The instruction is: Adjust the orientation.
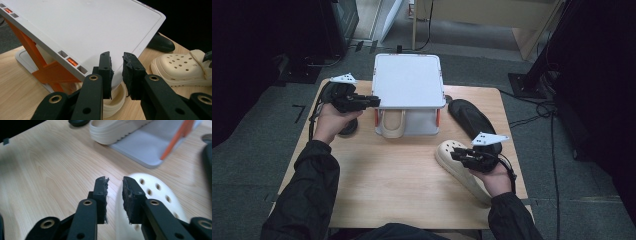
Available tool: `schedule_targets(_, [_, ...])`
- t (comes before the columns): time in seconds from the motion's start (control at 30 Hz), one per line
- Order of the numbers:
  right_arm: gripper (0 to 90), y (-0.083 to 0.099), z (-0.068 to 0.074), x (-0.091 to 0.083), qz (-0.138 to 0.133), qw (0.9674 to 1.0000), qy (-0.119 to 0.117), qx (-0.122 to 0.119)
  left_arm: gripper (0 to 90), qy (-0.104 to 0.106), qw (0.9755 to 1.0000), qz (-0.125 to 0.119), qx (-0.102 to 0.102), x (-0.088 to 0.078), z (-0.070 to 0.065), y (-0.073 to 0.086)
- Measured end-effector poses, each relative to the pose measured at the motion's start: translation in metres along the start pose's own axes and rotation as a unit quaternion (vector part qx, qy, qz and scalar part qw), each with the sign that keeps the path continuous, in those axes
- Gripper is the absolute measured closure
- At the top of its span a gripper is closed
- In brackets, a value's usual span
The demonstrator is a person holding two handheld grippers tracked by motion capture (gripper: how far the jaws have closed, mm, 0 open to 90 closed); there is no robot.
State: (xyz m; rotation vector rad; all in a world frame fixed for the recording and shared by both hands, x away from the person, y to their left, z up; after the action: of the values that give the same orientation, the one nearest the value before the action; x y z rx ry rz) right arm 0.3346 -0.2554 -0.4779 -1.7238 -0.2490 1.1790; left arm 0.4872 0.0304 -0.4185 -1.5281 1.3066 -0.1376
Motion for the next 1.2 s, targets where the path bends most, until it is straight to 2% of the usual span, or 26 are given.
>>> schedule_targets(0.27, [78.4, 0.018, -0.006, -0.022, 0.002, 0.9997, 0.020, 0.011, 77.6, 0.002, 1.0000, 0.002, -0.001, 0.000, 0.000, 0.000])
schedule_targets(0.37, [74.7, 0.026, -0.006, -0.028, 0.006, 0.9995, 0.025, 0.018, 77.6, 0.003, 1.0000, 0.001, -0.001, 0.000, 0.001, -0.001])
schedule_targets(0.43, [71.1, 0.027, -0.005, -0.031, -0.001, 0.9994, 0.028, 0.020, 77.6, 0.003, 1.0000, 0.001, 0.000, 0.000, 0.001, -0.001])
schedule_targets(0.57, [69.0, 0.036, -0.004, -0.035, 0.015, 0.9989, 0.039, 0.018, 77.6, 0.003, 1.0000, 0.001, 0.000, 0.000, 0.001, -0.001])
schedule_targets(0.77, [66.7, 0.051, -0.001, -0.033, 0.038, 0.9982, 0.038, 0.026, 77.6, 0.003, 1.0000, 0.000, 0.000, 0.000, 0.001, -0.001])
schedule_targets(0.93, [66.9, 0.051, -0.002, -0.032, 0.032, 0.9982, 0.038, 0.033, 77.6, 0.003, 1.0000, -0.002, 0.000, 0.000, 0.002, -0.001])
schedule_targets(1.07, [65.0, 0.056, -0.002, -0.032, 0.044, 0.9976, 0.041, 0.035, 77.6, 0.003, 1.0000, -0.002, 0.000, 0.000, 0.001, -0.001])
schedule_targets(1.13, [64.3, 0.057, -0.001, -0.030, 0.042, 0.9976, 0.037, 0.040, 77.6, 0.003, 1.0000, -0.002, 0.000, 0.000, 0.002, -0.001])
schedule_targets(1.2, [64.0, 0.057, -0.001, -0.027, 0.040, 0.9973, 0.030, 0.055, 77.6, 0.003, 1.0000, -0.002, 0.000, 0.000, 0.002, -0.001])
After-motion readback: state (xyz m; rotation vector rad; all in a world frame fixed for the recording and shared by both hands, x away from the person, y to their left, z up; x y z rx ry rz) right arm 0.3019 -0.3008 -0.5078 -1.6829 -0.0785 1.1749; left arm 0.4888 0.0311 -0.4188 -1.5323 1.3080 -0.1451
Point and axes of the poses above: each handheld gripper's, and its own axes: x roughly forward along the jaws, y roughly out of its underside, z roughly to its left, the point moved 10 cm from there along x, roughly forward along the jaws, and after that the axes turned 14 degrees about -x, right-handed, at the moved point
